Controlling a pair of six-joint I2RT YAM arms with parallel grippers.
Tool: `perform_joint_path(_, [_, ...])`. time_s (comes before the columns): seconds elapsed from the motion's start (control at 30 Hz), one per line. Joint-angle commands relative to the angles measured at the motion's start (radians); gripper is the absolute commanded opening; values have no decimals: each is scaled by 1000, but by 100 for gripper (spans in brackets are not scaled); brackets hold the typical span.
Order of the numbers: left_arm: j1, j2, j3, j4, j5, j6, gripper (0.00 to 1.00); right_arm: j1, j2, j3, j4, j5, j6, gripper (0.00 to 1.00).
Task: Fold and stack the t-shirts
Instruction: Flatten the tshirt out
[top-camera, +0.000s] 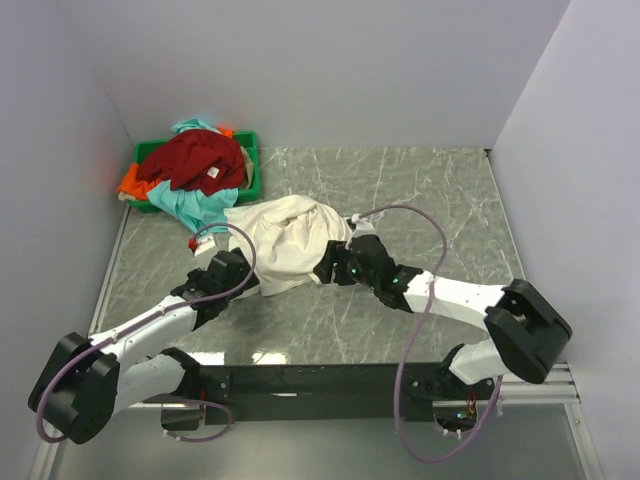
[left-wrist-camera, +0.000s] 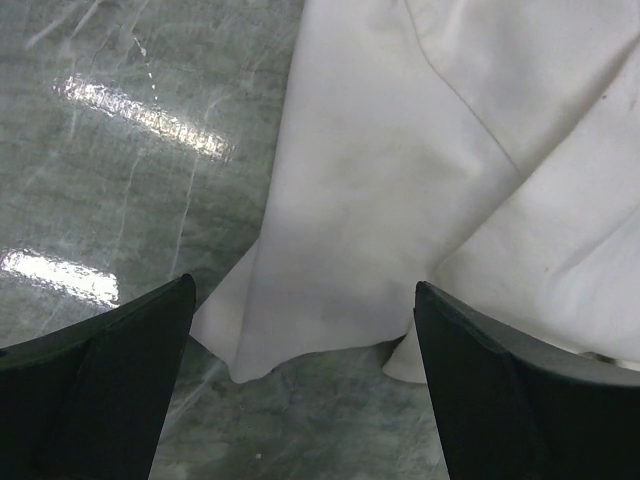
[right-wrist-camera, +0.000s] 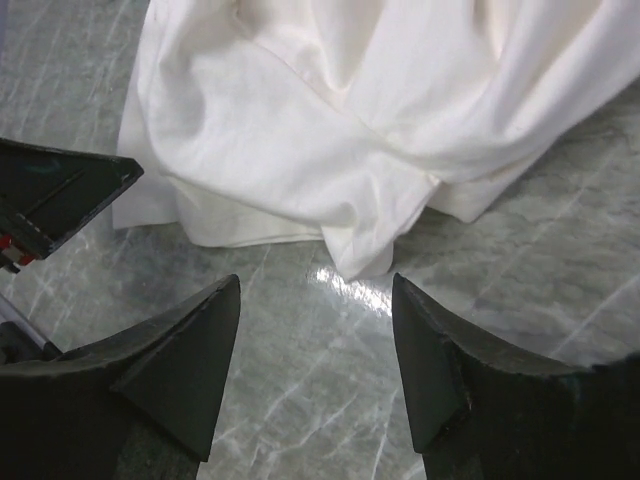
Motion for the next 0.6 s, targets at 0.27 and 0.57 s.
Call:
perform_joint_path(0.27, [33, 116, 67, 7, 13, -11, 91, 14, 168, 158, -55, 53, 22, 67])
perform_joint_path(0.57, [33, 147, 76, 20, 43, 7, 77, 17, 222, 153, -52, 56, 33, 67])
